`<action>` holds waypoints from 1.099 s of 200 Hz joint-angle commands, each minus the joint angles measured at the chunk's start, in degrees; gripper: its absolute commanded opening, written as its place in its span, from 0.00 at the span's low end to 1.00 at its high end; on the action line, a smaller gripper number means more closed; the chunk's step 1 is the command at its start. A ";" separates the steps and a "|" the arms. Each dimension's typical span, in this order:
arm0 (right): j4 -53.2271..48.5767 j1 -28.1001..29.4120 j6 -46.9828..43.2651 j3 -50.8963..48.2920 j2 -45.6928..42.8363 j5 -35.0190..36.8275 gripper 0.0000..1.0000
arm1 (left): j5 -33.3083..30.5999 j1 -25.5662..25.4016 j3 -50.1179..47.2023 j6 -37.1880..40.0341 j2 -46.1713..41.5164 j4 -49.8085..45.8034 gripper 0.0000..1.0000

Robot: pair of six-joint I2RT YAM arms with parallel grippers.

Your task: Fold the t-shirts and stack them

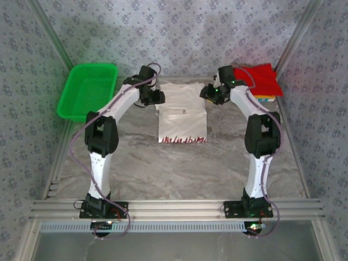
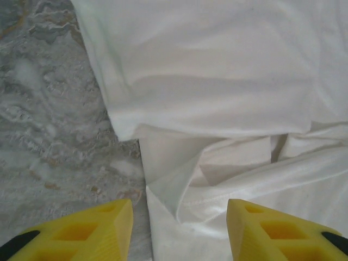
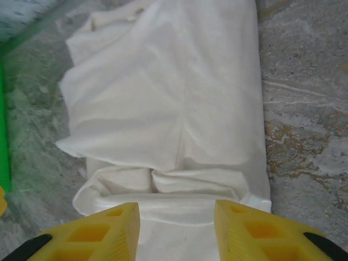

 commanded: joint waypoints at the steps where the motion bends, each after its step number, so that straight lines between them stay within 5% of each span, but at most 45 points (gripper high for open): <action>1: 4.01 1.69 -1.37 -11.28 -10.33 -4.29 0.40 | -2.37 -4.37 -13.75 0.14 -12.73 8.42 0.46; 37: 11.24 4.89 0.53 -24.63 -14.71 -5.03 0.15 | 3.93 -8.49 -30.78 -0.37 -18.14 23.61 0.30; 72: 14.84 5.28 1.31 -24.07 -6.97 -4.13 0.00 | 9.41 -8.80 -28.12 0.53 -8.59 25.49 0.19; 132: 20.10 5.88 3.98 -18.49 2.03 -0.77 0.00 | 7.99 -8.12 -12.05 4.48 5.42 20.69 0.18; 189: 19.99 5.95 4.96 -17.81 2.28 -0.09 0.00 | 3.18 -2.27 3.15 7.90 14.68 15.02 0.19; 220: 18.90 6.24 4.11 -16.65 2.44 -0.76 0.00 | 0.41 1.14 20.17 10.47 20.00 5.63 0.19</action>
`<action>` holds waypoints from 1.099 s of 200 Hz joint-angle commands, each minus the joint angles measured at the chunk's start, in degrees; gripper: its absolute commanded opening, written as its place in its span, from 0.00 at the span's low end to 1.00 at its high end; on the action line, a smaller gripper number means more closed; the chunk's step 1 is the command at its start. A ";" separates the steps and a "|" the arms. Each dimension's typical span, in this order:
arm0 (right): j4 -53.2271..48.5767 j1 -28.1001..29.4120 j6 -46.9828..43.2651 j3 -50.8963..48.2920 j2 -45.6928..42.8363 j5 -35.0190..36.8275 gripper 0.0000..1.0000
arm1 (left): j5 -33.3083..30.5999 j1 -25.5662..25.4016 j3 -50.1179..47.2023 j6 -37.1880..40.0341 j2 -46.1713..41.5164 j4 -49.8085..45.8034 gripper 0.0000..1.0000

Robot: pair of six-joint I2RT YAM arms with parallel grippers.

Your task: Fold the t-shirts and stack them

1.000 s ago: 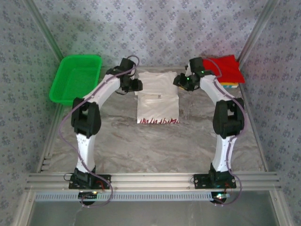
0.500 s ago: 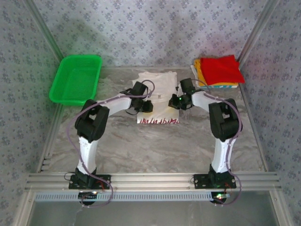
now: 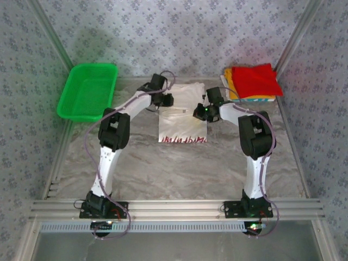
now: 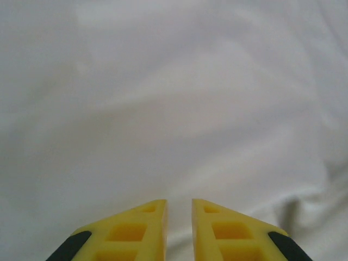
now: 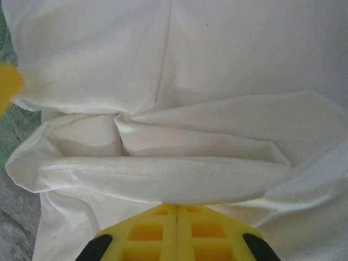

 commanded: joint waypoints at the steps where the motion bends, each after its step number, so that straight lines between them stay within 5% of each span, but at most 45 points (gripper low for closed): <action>1: -0.97 0.58 0.10 1.87 0.21 0.30 0.00 | -2.79 2.21 10.40 3.39 2.69 -8.85 0.19; 30: -1.69 1.11 -0.65 4.04 2.11 1.15 0.00 | -2.65 2.35 9.15 3.07 -5.74 -8.21 0.21; 76: -0.53 -0.18 1.11 13.17 10.02 -0.20 0.00 | 0.76 -2.43 -32.84 -3.69 -34.47 19.50 0.26; 108: -0.43 -1.35 2.43 17.40 11.29 -0.90 0.00 | 4.54 -9.18 -49.48 0.53 -39.64 29.37 0.26; 124: -1.41 -1.44 2.45 18.74 10.82 -1.62 0.00 | 7.47 -10.06 -48.48 2.89 -35.68 26.79 0.25; 158: -1.86 -0.82 2.79 17.21 5.90 -4.80 0.00 | 3.38 -9.27 -42.69 5.68 -27.70 25.60 0.21; 220: -1.14 0.51 3.21 -0.18 -17.15 -4.70 0.00 | 3.73 -0.98 -21.72 7.30 -11.24 16.05 0.18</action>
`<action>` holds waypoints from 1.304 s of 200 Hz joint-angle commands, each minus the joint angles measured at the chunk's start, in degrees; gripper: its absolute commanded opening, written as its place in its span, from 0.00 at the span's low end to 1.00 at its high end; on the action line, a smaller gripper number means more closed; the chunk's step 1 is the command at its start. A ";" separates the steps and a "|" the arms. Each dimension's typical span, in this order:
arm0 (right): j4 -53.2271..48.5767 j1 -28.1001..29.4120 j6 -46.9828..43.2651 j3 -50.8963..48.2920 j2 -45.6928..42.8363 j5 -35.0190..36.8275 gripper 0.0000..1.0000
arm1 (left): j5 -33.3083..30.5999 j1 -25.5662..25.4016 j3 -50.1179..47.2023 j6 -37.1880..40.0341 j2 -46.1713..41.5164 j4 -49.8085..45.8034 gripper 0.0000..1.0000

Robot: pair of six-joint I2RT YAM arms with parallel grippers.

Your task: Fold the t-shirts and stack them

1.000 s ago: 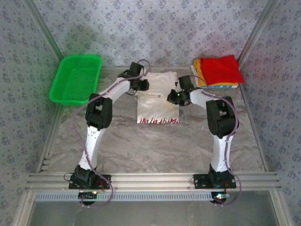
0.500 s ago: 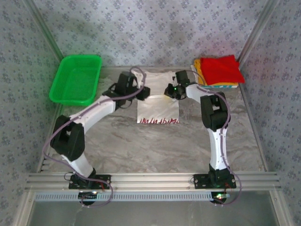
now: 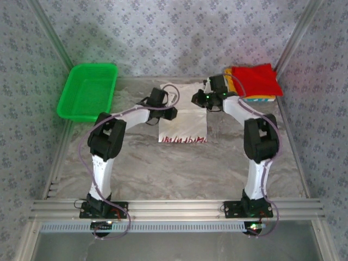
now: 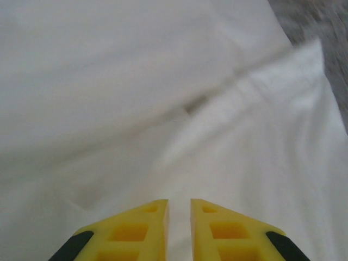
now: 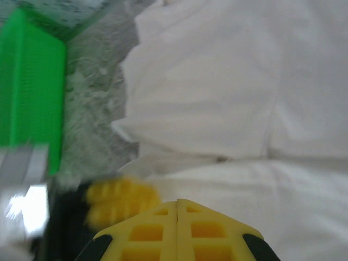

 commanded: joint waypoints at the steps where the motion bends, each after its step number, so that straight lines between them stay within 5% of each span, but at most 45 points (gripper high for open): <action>1: -0.58 0.98 0.66 -5.83 -10.48 -1.12 0.00 | -1.10 3.05 8.97 1.95 4.53 -5.16 0.18; 39: -0.53 0.98 0.66 -15.53 -24.32 -1.02 0.00 | -2.05 8.16 30.35 1.67 16.80 -18.32 0.17; 62: -3.59 0.66 -1.32 -19.74 -28.16 0.59 0.00 | -0.16 9.83 34.92 0.60 15.13 -20.13 0.16; 78: -4.11 0.37 -2.27 -21.57 -27.78 0.06 0.00 | -0.59 9.84 27.29 -0.92 6.78 -14.61 0.16; 113: -1.23 0.11 -1.75 -24.84 -21.72 -2.45 0.00 | 4.83 8.88 -9.59 -12.55 -17.42 14.74 0.25; 137: 0.48 0.53 -0.74 -24.86 -17.27 -4.10 0.00 | 6.04 3.66 -22.15 -15.24 -25.01 19.96 0.24; 173: 4.31 0.28 0.66 -26.08 -12.47 -6.38 0.00 | 7.21 -3.30 -29.19 -15.88 -23.36 20.91 0.14; 261: 10.67 -1.46 3.03 -32.36 -2.81 -5.13 0.00 | 4.12 -2.24 -42.73 -22.52 -13.42 26.42 0.08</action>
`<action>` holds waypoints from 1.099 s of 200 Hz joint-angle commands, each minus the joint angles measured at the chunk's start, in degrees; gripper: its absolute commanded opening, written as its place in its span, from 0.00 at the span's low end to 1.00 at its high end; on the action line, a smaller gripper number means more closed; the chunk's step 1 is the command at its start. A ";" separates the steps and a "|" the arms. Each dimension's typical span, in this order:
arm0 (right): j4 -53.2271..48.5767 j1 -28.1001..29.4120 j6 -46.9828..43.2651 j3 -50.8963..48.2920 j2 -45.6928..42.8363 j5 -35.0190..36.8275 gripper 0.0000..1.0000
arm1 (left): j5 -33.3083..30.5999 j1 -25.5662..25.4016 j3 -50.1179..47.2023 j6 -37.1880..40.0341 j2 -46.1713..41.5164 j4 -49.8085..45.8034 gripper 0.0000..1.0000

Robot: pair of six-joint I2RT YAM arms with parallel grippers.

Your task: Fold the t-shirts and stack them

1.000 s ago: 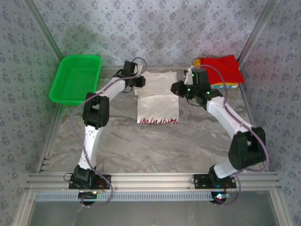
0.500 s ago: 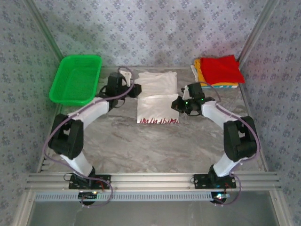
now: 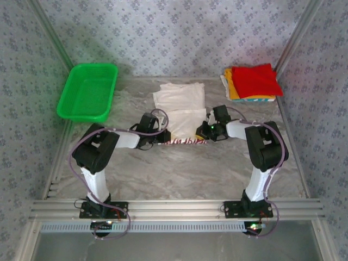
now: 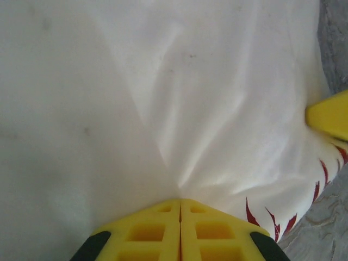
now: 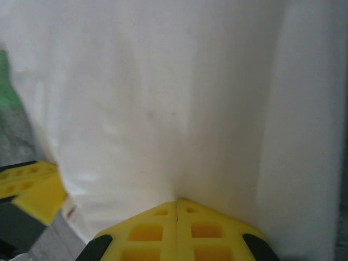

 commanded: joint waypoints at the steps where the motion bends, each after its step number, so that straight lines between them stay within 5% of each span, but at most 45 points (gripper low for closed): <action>1: 1.07 -1.10 -0.18 -1.70 1.80 1.28 0.00 | -2.11 0.66 -3.94 -2.45 1.72 0.48 0.08; 148: -7.21 2.61 -1.53 0.09 -9.17 1.29 0.00 | -5.73 2.16 -4.72 -1.84 -17.57 -13.06 0.20; 220: -0.36 8.08 1.69 5.10 0.86 -1.32 0.00 | -1.79 -6.26 6.81 -1.96 -3.09 -8.24 0.16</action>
